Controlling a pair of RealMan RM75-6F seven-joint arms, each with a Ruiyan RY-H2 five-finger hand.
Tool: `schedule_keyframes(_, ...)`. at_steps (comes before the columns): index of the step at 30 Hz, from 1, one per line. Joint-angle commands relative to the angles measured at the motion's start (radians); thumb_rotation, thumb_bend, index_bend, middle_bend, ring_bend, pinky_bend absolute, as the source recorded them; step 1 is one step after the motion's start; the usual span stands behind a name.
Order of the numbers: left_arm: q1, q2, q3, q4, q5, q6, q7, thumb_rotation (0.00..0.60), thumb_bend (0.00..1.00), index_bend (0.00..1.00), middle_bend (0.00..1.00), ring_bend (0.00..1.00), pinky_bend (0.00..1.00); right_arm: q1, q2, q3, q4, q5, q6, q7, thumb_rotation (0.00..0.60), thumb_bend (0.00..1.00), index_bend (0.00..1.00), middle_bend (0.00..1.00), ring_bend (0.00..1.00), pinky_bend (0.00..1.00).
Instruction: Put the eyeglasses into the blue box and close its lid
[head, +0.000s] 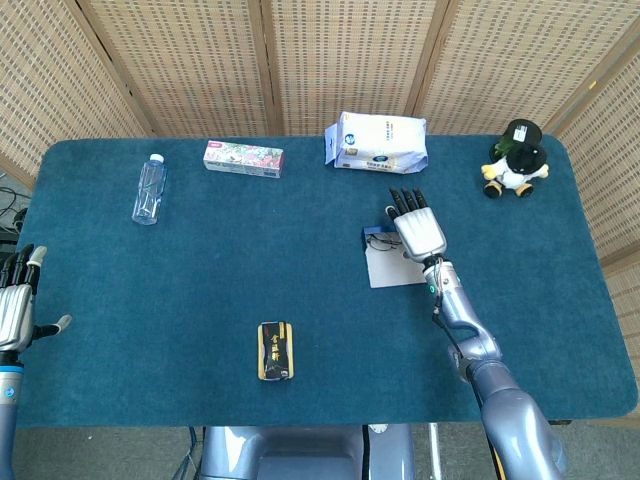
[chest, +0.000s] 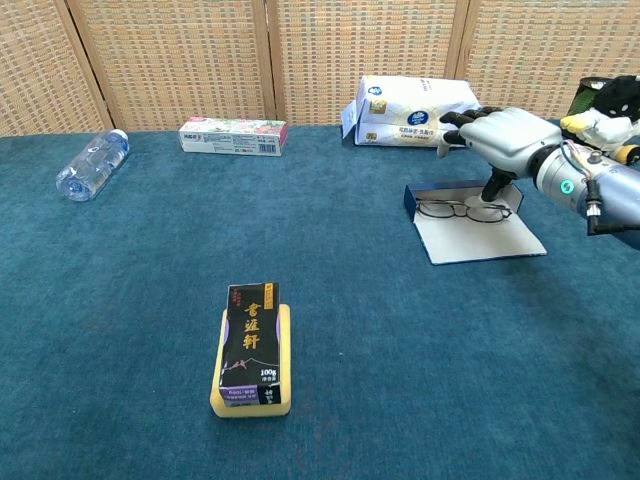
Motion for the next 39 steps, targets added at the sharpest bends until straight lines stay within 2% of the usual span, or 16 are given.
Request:
schedule_keyframes(1, 0.0, 0.0, 0.001, -0.001, 0.002, 0.001, -0.001, 0.6, 0.0, 0.0, 0.0, 0.0, 0.0, -0.013, 0.014, -0.01, -0.017, -0.012, 0.035, 0.012, 0.6, 0.26, 0.24, 0.0, 0.0, 0.06)
schedule_keyframes(7, 0.002, 0.001, 0.003, -0.003, 0.009, 0.005, -0.002, 0.6, 0.0, 0.0, 0.0, 0.0, 0.0, -0.05, 0.069, -0.039, -0.095, -0.046, 0.132, 0.061, 0.6, 0.26, 0.24, 0.0, 0.0, 0.06)
schedule_keyframes(12, 0.004, 0.001, 0.006, -0.006, 0.016, 0.008, -0.003, 0.6, 0.0, 0.0, 0.0, 0.0, 0.0, -0.106, 0.148, -0.089, -0.221, -0.095, 0.213, 0.097, 0.6, 0.26, 0.24, 0.0, 0.0, 0.06)
schedule_keyframes(21, 0.005, 0.001, 0.01, -0.009, 0.024, 0.01, -0.002, 0.6, 0.0, 0.0, 0.0, 0.0, 0.0, -0.187, 0.243, -0.156, -0.407, -0.145, 0.267, 0.015, 0.6, 0.26, 0.24, 0.0, 0.0, 0.06)
schedule_keyframes(31, 0.006, -0.001, 0.01, -0.01, 0.026, 0.015, 0.004, 0.6, 0.0, 0.0, 0.0, 0.0, 0.0, -0.215, 0.264, -0.17, -0.475, -0.151, 0.252, -0.023, 0.6, 0.31, 0.27, 0.0, 0.0, 0.06)
schedule_keyframes(39, 0.005, -0.003, 0.011, -0.009, 0.023, 0.013, 0.01, 0.6, 0.0, 0.0, 0.0, 0.0, 0.0, -0.214, 0.25, -0.158, -0.463, -0.147, 0.235, -0.026, 0.6, 0.36, 0.3, 0.01, 0.0, 0.06)
